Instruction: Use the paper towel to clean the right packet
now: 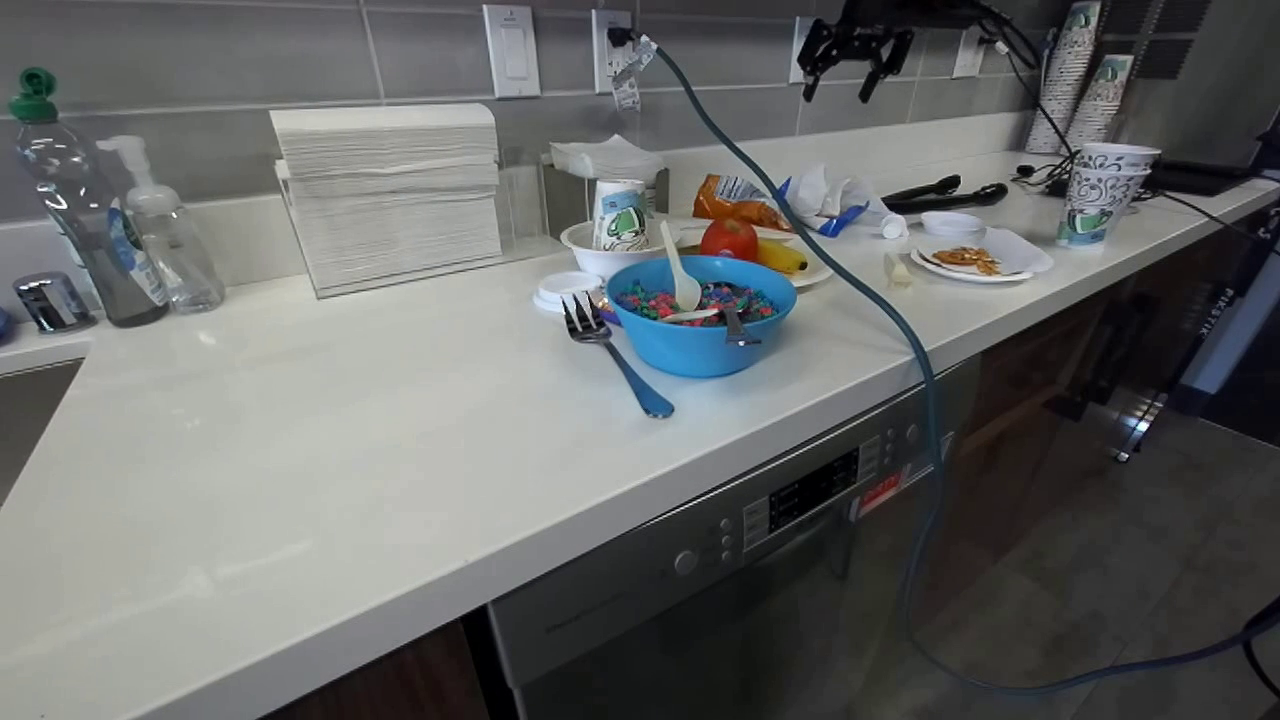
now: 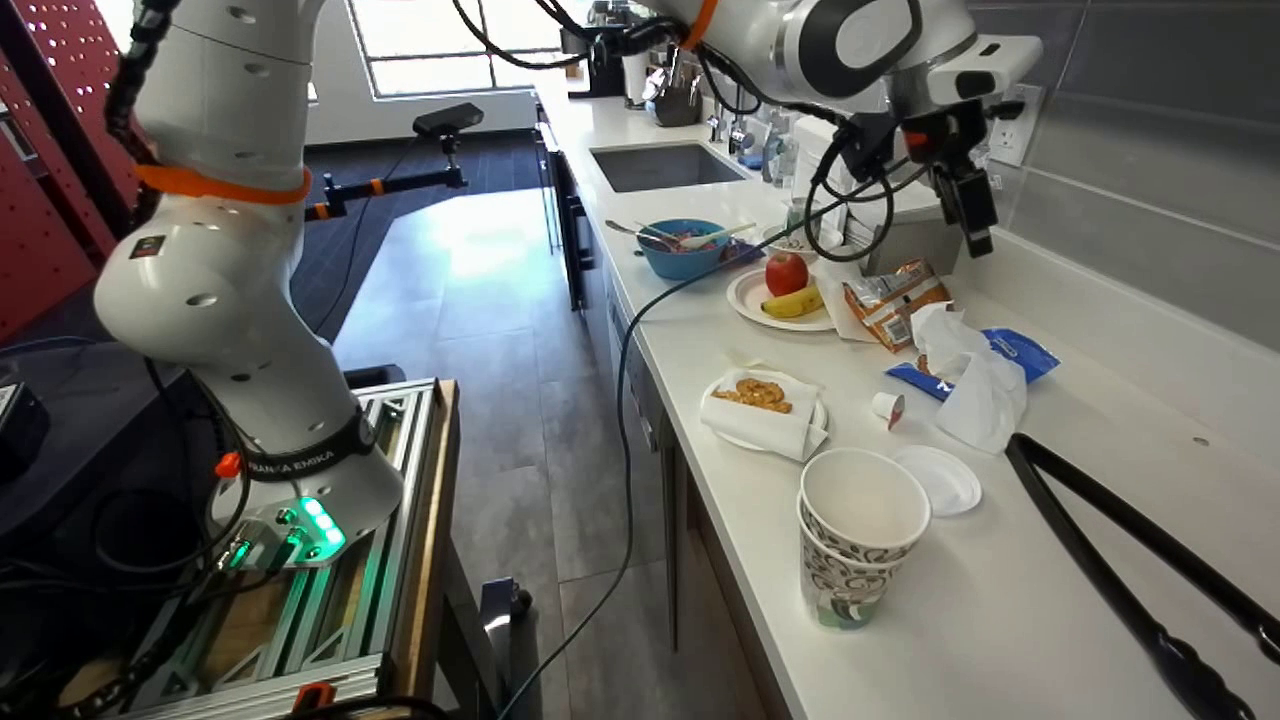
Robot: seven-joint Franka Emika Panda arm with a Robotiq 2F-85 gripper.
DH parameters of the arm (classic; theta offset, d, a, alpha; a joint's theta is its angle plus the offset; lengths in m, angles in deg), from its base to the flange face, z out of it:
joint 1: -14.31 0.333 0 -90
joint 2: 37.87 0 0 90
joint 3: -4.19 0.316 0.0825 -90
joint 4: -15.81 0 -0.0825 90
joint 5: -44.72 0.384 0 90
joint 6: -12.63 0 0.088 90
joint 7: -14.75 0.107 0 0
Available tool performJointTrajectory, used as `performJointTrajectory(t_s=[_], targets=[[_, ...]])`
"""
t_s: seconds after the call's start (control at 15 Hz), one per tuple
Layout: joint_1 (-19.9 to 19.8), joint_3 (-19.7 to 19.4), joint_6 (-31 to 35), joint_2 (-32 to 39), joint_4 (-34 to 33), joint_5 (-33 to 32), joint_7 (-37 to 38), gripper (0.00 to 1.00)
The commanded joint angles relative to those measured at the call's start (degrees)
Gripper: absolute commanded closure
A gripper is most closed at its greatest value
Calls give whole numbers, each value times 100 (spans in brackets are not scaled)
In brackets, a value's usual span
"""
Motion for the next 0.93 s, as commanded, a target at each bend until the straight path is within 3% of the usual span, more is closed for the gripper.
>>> performJointTrajectory(t_s=[0.0,0.33,0.6,0.67,0.87], targets=[[-319,549,-545,-1109,1022,358,-1156,0],[-679,846,-1048,-2380,2010,974,-3127,0],[-763,610,-2085,-3366,2409,1783,-4789,0],[-707,694,-1759,-2789,1979,1390,-4067,0],[-716,653,-1849,-3003,2029,1428,-4160,0]])
